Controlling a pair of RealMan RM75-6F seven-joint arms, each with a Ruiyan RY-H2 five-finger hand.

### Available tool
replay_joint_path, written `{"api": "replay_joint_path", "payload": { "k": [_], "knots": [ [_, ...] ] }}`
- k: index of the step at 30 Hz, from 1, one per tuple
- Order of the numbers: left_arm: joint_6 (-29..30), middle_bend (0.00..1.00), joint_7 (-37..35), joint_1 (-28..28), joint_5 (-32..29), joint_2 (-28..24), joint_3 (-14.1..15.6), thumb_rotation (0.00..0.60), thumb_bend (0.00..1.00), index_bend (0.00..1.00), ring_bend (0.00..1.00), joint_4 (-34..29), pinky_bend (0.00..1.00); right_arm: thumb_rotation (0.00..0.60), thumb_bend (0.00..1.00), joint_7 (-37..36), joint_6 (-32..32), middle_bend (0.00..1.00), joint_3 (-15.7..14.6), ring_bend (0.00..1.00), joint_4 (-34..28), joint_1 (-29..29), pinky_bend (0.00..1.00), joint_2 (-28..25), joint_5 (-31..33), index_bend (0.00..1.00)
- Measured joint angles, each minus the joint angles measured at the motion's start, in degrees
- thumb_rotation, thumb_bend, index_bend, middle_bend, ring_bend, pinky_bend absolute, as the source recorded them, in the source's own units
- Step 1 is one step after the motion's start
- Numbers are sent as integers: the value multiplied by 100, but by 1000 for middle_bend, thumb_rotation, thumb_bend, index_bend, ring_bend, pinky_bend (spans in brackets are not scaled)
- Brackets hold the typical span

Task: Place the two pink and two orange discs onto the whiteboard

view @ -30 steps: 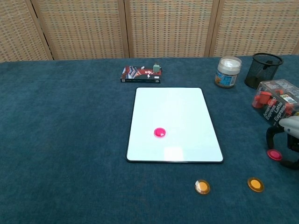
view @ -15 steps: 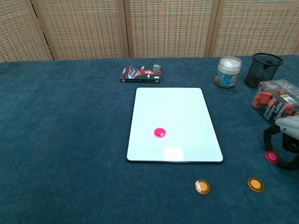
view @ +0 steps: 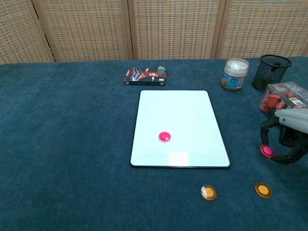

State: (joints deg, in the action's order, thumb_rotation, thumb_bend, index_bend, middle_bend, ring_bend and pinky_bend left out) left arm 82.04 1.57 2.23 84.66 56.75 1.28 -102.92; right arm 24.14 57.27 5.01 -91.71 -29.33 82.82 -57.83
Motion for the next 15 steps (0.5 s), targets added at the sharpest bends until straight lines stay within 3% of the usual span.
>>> {"api": "replay_joint_path", "payload": {
  "k": [7, 15],
  "knots": [
    [-29, 0, -22, 13, -23, -8, -7, 600, 0, 0, 0, 3, 0, 600, 337, 558, -47, 980, 389, 1000, -166, -441, 1000, 213, 693, 496],
    [-111, 0, -150, 51, -70, -51, -22, 600, 0, 0, 0, 32, 0, 600, 337, 1539, 166, 979, 864, 1000, -139, -1202, 1000, 785, 1951, 496]
  ]
}}
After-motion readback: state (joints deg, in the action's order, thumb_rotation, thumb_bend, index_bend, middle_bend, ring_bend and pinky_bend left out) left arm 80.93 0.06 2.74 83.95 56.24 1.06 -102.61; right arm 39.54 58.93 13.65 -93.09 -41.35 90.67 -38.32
